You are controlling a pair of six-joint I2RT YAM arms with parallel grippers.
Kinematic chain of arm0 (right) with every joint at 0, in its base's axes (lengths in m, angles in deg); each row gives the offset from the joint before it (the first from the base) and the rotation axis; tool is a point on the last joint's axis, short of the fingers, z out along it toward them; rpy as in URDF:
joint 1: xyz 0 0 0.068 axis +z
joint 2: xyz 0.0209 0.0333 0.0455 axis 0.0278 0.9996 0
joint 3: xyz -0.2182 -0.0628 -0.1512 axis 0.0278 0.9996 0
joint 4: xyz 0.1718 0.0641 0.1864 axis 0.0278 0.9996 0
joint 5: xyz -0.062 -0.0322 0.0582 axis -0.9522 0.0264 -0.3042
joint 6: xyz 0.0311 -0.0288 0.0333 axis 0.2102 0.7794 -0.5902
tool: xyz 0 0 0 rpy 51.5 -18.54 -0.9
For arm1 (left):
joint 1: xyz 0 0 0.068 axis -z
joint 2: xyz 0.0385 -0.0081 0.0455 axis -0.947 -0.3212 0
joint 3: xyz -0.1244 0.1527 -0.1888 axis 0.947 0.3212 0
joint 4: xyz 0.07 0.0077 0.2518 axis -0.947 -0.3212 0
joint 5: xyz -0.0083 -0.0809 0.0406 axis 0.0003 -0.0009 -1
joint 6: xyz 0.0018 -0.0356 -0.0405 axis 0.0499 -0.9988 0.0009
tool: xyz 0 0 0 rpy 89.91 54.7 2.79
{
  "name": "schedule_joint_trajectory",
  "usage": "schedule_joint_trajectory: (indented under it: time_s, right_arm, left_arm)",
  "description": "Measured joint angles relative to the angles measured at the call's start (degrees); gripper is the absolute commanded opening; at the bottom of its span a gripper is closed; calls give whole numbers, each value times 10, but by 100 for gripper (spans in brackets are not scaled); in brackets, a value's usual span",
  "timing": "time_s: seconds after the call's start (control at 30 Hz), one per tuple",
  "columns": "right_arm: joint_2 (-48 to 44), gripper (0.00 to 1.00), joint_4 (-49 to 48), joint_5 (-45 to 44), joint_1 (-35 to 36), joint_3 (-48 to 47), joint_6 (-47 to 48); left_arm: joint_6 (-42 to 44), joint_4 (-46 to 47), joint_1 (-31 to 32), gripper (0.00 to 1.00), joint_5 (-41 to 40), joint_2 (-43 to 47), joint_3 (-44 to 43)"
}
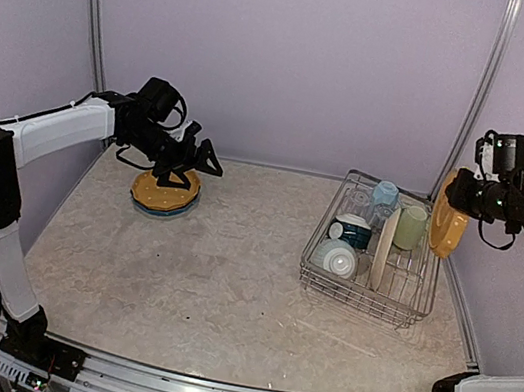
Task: Unload the mixed dishes from the dish rack
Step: Grab the plate from the dish rack, then pass from the right arm to the left
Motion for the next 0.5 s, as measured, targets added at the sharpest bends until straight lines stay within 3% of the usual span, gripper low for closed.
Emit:
schedule_joint_trajectory:
  time_s: [0.2,0.37,0.5]
  right_arm:
    - [43,0,-10,-3,45,-74,68]
    - [127,0,-35,-7,149,-149,140]
    - [179,0,-74,0,231,-174,209]
  left_arm:
    - [-8,4,-7,97,23,0,0]
    - [-22,23,-29,97,58,1,7]
    - [-63,78,-66,97,136,3,42]
